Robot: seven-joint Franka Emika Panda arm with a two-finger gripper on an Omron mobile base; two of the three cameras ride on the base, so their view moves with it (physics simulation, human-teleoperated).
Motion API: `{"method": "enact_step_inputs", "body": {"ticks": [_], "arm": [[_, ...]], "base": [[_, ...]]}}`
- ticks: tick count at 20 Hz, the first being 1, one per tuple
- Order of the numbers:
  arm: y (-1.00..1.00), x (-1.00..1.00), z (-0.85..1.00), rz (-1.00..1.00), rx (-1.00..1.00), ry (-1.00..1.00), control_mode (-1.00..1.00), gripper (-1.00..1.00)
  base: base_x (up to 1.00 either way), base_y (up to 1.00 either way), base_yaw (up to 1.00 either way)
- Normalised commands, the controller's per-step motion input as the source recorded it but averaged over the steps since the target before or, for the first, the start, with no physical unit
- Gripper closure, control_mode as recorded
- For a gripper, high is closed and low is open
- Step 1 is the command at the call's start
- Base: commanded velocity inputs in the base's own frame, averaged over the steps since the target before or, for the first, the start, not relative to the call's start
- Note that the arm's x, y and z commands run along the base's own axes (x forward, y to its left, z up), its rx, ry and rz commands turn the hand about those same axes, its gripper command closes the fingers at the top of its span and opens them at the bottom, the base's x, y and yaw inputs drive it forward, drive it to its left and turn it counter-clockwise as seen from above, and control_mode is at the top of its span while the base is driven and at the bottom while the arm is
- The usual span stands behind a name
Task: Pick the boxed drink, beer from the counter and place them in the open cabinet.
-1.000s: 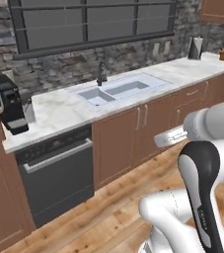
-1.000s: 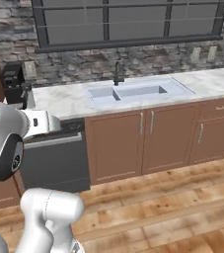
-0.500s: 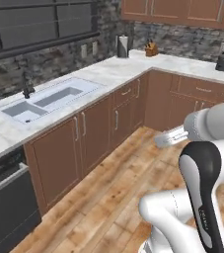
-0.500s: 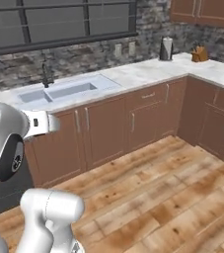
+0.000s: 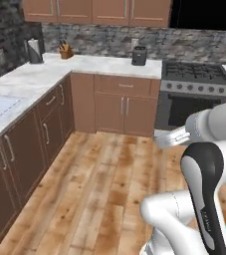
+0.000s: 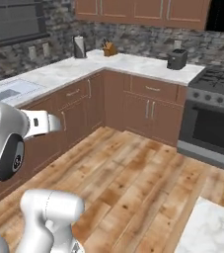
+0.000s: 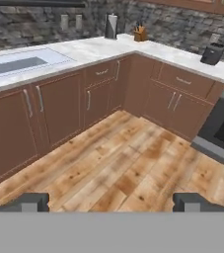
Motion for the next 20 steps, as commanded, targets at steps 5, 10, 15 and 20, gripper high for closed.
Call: {"method": "enact_step_inputs", "body": {"ticks": [5,10,15,20], "arm": [[0.00,0.00,0.00,0.00,0.00,0.00,1.00,-1.00],[0.00,0.00,0.00,0.00,0.00,0.00,1.00,-1.00],[0.00,0.00,0.00,0.00,0.00,0.00,1.00,-1.00],[0.00,0.00,0.00,0.00,0.00,0.00,1.00,-1.00]], "base": [[0.00,-0.45,-0.65],[0.00,-0.43,-0.62],[-0.02,-0.51,-0.61],[0.00,-0.53,-0.58]]}}
